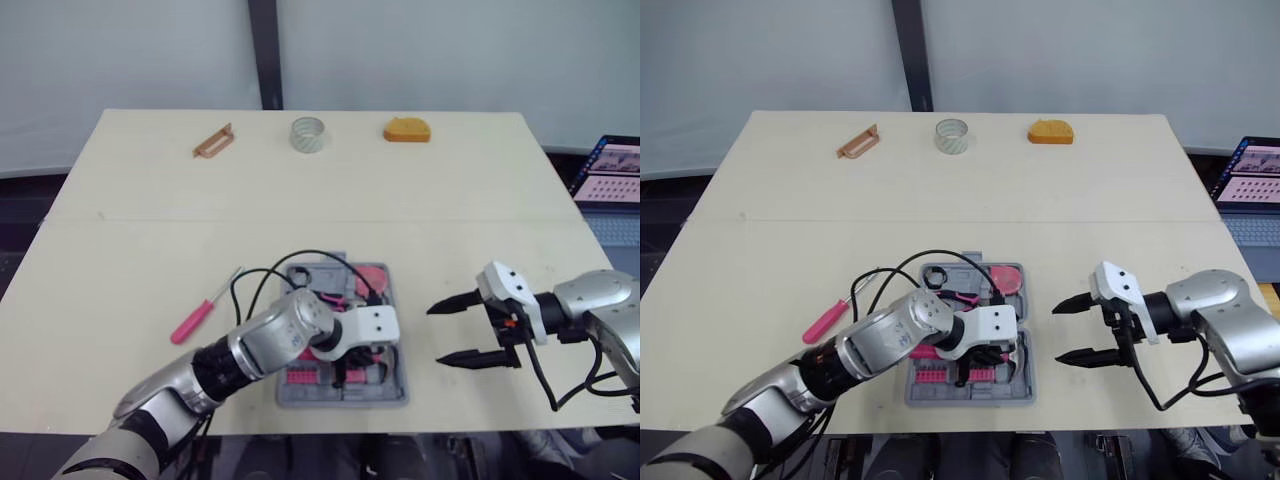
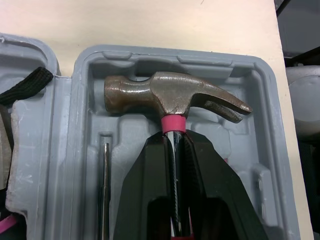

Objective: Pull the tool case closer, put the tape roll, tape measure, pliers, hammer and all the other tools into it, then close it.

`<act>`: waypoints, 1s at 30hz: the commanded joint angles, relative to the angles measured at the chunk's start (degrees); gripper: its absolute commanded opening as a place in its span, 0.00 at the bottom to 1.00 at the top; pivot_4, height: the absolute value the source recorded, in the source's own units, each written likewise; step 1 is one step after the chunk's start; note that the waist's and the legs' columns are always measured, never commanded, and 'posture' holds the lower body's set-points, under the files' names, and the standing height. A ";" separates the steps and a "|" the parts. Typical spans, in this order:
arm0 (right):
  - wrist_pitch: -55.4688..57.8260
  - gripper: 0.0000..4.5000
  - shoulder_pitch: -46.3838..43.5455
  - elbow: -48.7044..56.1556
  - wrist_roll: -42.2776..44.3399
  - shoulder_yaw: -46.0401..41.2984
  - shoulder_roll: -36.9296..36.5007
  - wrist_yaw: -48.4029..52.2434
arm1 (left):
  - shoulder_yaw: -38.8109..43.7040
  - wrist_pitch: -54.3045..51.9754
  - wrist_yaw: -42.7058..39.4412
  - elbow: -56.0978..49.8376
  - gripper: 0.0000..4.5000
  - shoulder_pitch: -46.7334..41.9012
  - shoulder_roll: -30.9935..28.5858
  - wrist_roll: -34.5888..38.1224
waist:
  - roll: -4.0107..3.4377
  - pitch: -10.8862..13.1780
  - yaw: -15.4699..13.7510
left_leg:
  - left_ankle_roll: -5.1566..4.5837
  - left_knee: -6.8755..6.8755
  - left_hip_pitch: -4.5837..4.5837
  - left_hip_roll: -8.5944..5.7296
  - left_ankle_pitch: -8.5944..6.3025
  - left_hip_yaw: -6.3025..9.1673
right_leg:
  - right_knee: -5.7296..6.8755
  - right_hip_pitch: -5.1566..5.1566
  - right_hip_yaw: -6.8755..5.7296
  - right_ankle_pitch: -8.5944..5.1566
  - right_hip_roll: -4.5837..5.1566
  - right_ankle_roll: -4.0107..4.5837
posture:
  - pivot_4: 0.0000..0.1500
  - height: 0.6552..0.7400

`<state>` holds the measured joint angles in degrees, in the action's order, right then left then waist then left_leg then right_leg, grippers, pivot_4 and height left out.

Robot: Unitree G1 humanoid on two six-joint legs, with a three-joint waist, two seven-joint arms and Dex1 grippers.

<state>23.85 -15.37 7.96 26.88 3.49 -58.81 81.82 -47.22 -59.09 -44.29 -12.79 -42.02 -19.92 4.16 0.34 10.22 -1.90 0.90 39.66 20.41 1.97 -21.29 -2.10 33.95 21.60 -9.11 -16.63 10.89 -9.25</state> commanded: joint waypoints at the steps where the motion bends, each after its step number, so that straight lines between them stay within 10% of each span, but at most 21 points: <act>1: 0.08 1.00 0.17 1.84 0.54 -1.97 -0.52 -0.01 | -0.01 0.80 0.31 -1.27 0.01 0.12 1.05 -0.34 | 0.00 0.00 0.00 | 0.00 0.00 0.00 0.00 0.00 0.00 | 0.00 0.00 0.00 0.00 0.00 0.00 | 1.00 1.00; 30: 0.09 1.00 0.83 2.18 0.66 -2.12 -0.01 -0.56 | -1.47 1.38 1.48 0.18 0.01 -0.80 1.44 -2.10 | 0.00 0.00 -1.01 | -0.03 0.12 0.00 0.00 -0.01 0.00 | 0.02 -0.03 0.01 0.03 0.00 0.02 | 1.00 1.00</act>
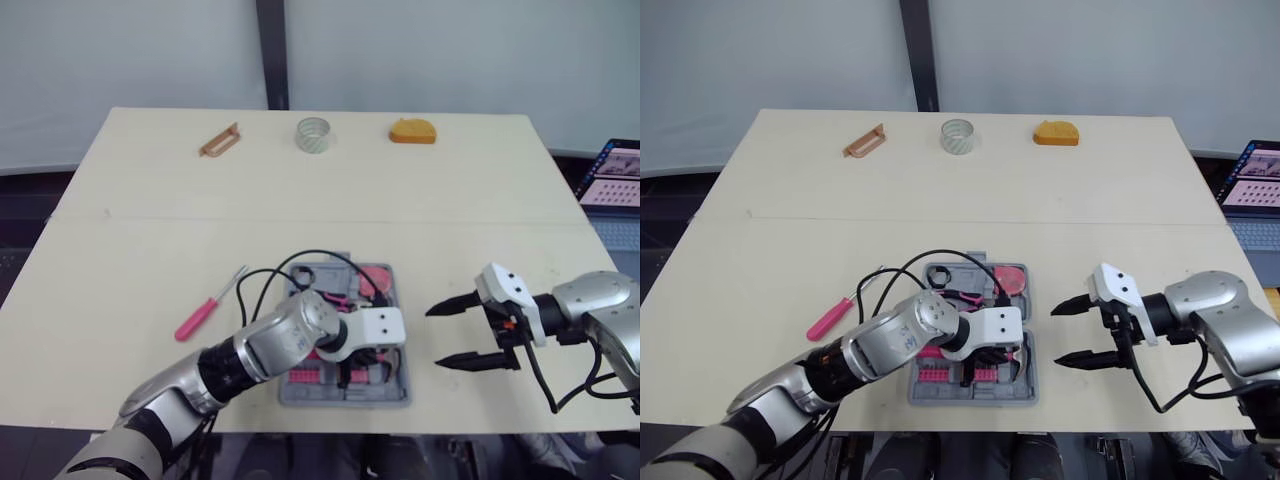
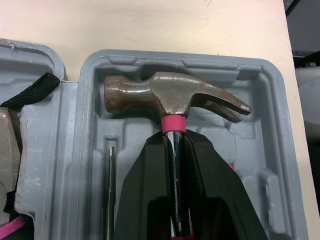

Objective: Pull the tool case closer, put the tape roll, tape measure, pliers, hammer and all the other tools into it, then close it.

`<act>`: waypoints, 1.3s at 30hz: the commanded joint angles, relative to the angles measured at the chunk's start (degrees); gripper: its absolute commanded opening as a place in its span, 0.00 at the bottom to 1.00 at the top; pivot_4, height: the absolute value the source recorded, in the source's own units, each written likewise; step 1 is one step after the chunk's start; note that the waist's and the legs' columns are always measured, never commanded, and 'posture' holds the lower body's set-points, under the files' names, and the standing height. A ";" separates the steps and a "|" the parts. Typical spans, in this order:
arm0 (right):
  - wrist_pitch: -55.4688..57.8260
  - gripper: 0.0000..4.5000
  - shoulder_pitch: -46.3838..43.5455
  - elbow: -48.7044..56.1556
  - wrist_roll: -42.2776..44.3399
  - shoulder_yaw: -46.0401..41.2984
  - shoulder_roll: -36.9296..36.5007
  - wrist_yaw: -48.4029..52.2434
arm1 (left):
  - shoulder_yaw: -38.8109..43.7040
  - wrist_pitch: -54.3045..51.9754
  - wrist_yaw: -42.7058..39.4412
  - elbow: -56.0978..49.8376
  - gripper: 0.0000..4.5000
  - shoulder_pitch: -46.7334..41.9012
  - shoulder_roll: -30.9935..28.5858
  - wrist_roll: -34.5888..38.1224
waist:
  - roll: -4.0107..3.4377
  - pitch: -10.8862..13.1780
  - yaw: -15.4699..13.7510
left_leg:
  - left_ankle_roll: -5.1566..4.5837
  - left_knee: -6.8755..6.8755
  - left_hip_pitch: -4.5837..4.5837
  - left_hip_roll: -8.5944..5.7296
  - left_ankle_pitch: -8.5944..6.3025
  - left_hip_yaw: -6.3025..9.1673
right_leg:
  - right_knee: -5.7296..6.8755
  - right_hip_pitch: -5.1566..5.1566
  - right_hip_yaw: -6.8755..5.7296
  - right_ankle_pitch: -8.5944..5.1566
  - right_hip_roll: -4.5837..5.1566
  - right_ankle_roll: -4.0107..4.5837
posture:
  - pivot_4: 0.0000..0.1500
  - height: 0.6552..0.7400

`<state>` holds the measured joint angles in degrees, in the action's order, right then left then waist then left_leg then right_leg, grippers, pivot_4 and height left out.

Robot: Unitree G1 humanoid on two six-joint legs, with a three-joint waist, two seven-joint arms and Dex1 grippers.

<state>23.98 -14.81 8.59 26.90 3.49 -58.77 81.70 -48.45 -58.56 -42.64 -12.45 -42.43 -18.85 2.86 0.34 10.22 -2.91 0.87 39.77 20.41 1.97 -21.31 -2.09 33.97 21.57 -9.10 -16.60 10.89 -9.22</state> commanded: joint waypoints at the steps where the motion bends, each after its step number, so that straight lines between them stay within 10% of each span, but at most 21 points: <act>1: -0.04 1.00 0.31 1.59 0.66 -2.14 -0.07 -0.44 | -0.24 0.84 -0.18 -0.16 0.01 -0.38 0.40 -0.81 | 0.00 0.00 0.00 | 0.00 0.00 0.00 0.00 0.00 0.00 | 0.00 0.00 0.00 0.00 0.00 0.00 | 1.00 1.00; 4: 0.02 1.00 0.37 1.63 0.68 -2.16 -0.11 -0.43 | -0.19 0.89 -0.19 -0.15 0.01 -0.35 0.46 -0.79 | 0.00 0.00 0.00 | 0.00 0.00 0.00 0.00 0.00 0.00 | 0.00 0.00 0.00 0.00 0.00 0.00 | 1.00 1.00; 12: 0.16 1.00 0.56 1.70 0.86 -2.27 -0.17 -0.32 | 0.71 0.07 -0.98 -2.04 0.82 -0.03 1.23 0.28 | 0.00 0.00 -0.04 | -0.02 0.04 0.00 0.00 -0.01 0.00 | 0.00 -0.02 0.00 0.01 0.00 0.00 | 1.00 1.00; 26: 1.27 1.00 0.62 2.53 1.78 -2.72 -0.10 -0.60 | 12.61 -1.69 -3.87 -6.57 0.82 0.32 2.81 9.08 | -0.01 0.00 0.01 | -0.05 0.08 0.02 0.00 -0.03 0.01 | 0.01 -0.02 0.00 0.01 0.00 0.00 | 1.00 1.00; 34: 2.83 1.00 1.36 3.93 2.79 -3.94 0.13 -1.55 | 26.55 16.14 -11.31 -3.44 0.82 9.87 -7.42 13.37 | -0.09 -0.05 0.25 | -0.05 0.06 0.00 0.01 -0.03 0.01 | 0.00 -0.01 -0.01 0.01 0.00 0.00 | 1.00 1.00; 39: 3.13 1.00 1.48 4.11 2.92 -4.17 0.37 -1.89 | 29.34 25.67 -14.96 -2.62 0.43 19.22 -11.18 14.26 | -0.08 -0.05 -0.12 | -0.06 0.05 0.02 0.00 -0.05 0.00 | -0.04 -0.01 -0.01 0.02 0.00 -0.01 | 1.00 1.00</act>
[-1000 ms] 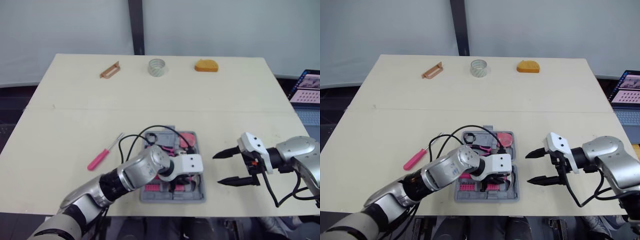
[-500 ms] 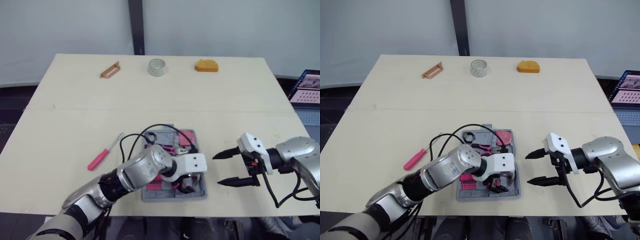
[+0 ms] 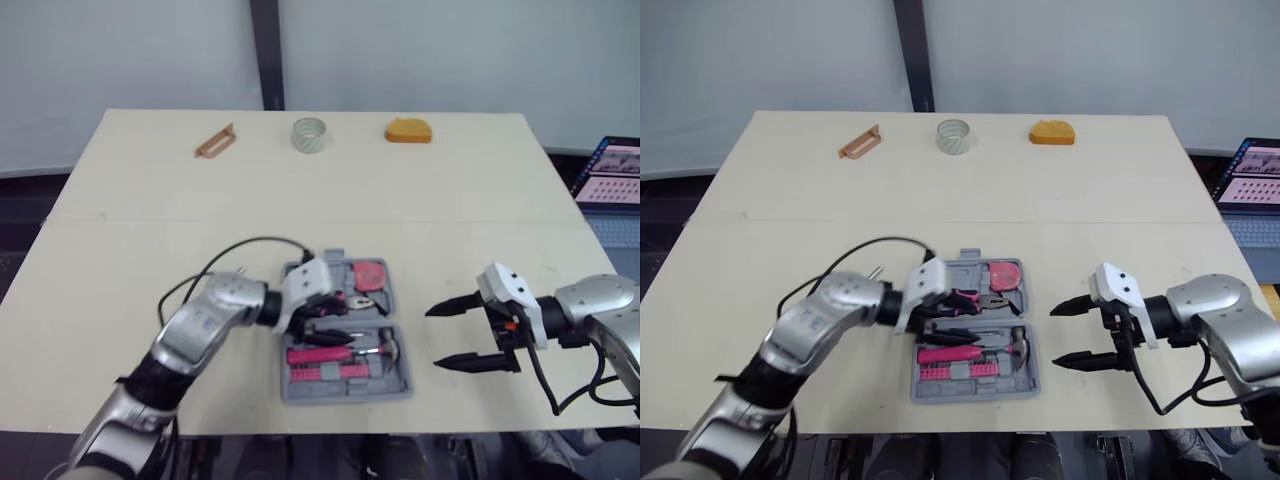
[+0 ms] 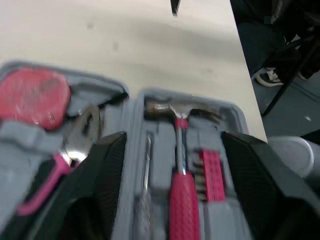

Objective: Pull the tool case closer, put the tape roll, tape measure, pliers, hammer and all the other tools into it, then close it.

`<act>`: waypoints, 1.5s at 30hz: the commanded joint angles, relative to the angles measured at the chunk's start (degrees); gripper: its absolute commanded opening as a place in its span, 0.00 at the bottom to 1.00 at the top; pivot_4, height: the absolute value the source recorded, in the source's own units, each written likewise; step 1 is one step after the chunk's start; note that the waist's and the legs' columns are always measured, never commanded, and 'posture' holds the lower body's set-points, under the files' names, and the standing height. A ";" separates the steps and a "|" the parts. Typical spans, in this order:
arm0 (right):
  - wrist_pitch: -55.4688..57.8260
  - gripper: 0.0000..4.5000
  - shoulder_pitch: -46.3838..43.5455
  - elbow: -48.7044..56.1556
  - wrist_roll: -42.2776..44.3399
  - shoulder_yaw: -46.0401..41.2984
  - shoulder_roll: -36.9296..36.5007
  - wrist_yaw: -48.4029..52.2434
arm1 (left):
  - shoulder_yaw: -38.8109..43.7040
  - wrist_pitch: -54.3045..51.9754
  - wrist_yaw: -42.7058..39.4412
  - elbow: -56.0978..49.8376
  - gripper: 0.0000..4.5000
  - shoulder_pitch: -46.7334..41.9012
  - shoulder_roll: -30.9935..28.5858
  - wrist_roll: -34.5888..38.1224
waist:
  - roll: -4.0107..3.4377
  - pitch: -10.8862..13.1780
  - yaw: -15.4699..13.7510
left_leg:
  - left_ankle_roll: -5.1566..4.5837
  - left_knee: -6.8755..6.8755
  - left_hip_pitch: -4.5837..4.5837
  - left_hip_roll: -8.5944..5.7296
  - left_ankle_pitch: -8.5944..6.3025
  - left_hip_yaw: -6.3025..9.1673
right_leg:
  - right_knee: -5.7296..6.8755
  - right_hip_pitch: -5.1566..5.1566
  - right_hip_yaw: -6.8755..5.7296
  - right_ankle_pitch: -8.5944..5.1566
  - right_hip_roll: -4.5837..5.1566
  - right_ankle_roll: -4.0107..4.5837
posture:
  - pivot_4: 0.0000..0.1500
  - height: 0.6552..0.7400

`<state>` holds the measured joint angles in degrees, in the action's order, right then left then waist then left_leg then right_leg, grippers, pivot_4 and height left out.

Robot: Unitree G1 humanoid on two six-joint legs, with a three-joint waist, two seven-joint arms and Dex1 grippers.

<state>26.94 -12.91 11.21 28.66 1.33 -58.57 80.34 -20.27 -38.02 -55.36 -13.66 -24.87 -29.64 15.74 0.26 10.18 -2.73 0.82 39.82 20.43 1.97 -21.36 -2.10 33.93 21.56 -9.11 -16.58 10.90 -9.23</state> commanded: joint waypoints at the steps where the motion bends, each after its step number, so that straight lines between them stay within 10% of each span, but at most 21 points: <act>1: 0.21 1.00 -0.41 1.54 1.18 -2.03 0.21 -0.58 | 1.15 6.46 -2.76 -1.57 0.32 3.30 -0.82 1.30 | 0.00 0.00 -0.46 | -0.01 0.08 0.02 0.00 -0.01 0.02 | 0.01 -0.01 0.00 0.00 0.00 -0.01 | 1.00 1.00; 4: 0.28 1.00 -0.44 1.50 1.20 -2.11 0.22 -0.57 | 0.84 9.26 -3.00 -1.13 0.01 5.61 -1.02 0.52 | 0.00 0.00 -0.45 | -0.03 0.15 0.06 0.00 -0.02 0.04 | -0.01 -0.05 0.01 0.05 0.00 -0.01 | 1.00 1.00; 45: 0.04 1.00 -0.10 1.55 0.92 -2.34 -0.34 -0.28 | -5.48 18.69 -0.57 10.62 0.01 6.53 3.75 -10.68 | -0.01 -0.01 -0.21 | -0.04 0.12 0.04 0.00 -0.03 0.03 | -0.01 -0.04 0.00 0.06 0.00 -0.03 | 1.00 1.00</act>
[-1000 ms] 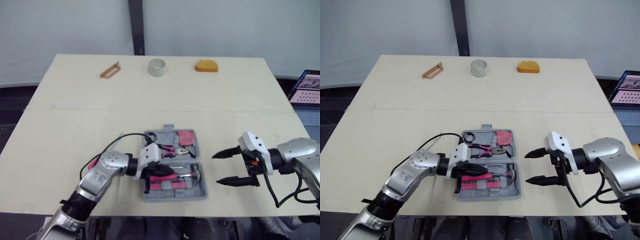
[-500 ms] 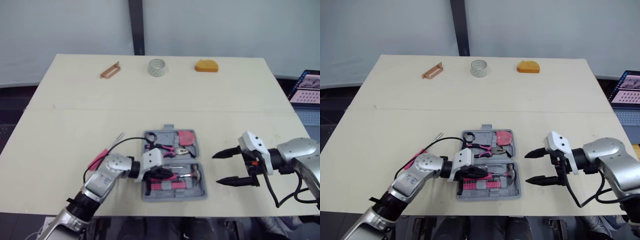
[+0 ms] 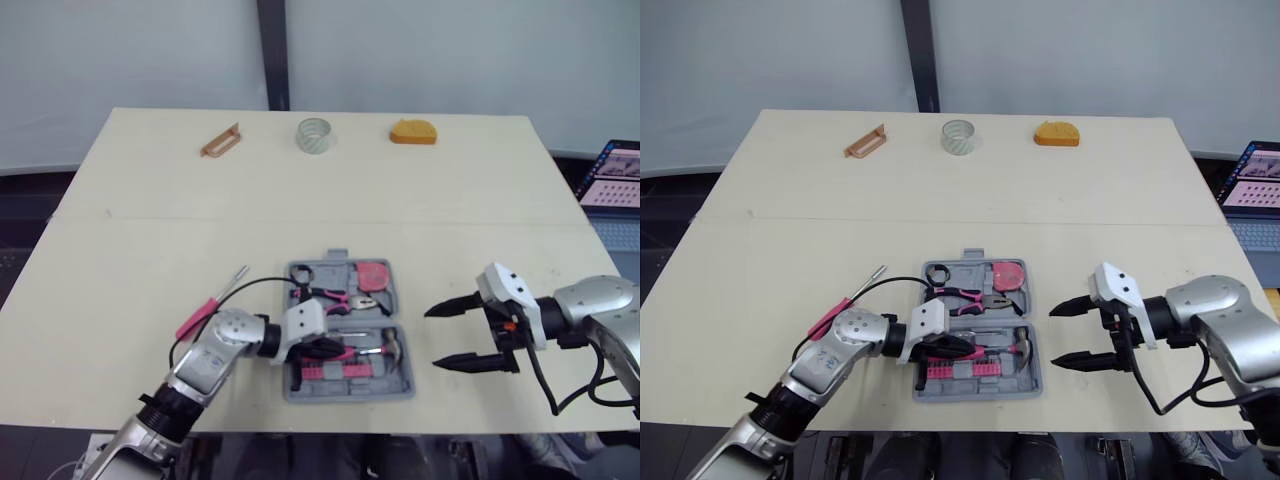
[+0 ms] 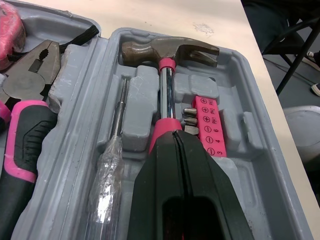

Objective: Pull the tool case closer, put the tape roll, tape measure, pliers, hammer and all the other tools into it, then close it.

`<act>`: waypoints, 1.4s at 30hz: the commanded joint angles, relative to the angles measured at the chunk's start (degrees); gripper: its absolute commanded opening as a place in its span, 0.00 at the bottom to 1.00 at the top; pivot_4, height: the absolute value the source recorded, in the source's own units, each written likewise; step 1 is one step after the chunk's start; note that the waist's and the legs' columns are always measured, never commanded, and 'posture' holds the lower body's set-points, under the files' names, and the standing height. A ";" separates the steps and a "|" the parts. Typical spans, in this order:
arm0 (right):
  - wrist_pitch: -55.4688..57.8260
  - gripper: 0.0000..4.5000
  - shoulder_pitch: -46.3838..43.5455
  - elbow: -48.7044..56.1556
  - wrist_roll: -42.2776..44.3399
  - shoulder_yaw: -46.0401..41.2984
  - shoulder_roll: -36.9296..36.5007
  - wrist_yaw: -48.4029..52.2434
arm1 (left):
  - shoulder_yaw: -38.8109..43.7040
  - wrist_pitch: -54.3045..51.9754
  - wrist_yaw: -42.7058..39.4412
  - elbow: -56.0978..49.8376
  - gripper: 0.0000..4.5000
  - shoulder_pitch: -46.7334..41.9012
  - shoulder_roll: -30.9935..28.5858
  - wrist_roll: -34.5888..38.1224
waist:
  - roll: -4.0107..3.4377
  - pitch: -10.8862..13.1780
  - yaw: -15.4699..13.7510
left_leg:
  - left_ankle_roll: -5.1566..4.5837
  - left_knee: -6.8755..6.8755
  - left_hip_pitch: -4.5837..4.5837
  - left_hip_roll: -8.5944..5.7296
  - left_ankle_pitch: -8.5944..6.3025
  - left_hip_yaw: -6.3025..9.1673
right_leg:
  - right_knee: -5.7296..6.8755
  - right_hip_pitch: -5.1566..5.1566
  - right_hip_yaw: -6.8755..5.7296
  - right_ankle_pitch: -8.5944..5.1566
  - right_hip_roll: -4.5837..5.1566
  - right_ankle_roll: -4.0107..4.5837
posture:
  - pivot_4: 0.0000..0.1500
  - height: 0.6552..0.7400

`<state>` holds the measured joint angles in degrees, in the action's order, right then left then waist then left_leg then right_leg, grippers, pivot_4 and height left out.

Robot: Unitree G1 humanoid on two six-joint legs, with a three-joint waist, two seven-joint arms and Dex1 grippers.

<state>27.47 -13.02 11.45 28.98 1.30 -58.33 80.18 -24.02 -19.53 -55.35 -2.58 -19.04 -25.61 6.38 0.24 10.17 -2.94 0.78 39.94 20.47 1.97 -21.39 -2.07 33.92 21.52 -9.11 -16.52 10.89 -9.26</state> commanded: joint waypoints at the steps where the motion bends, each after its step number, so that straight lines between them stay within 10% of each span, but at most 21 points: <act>1: -0.49 1.00 0.01 1.31 0.58 -2.30 -0.59 -0.13 | -1.88 0.16 -0.53 -0.36 0.01 0.75 -0.34 -1.56 | 0.00 0.00 0.00 | 0.00 0.00 0.00 0.00 0.00 0.00 | 0.00 0.00 0.00 0.00 0.00 0.00 | 1.00 1.00; 42: -0.53 1.00 -0.29 1.00 -0.08 -2.23 -0.63 -0.23 | -8.84 7.83 -1.41 7.26 0.01 0.33 -3.80 -12.15 | -0.09 -0.19 -0.10 | -0.01 -0.03 -0.16 0.00 0.00 0.00 | -0.04 -0.18 0.00 0.00 0.00 0.00 | 1.00 1.00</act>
<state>27.34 -13.02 11.43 28.39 1.30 -58.33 80.18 -28.77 -9.54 -56.05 -0.48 -21.13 -27.76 -0.49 0.15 9.98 -3.03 0.78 39.91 20.31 1.97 -21.39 -2.07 33.88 21.33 -9.11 -16.52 10.89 -9.26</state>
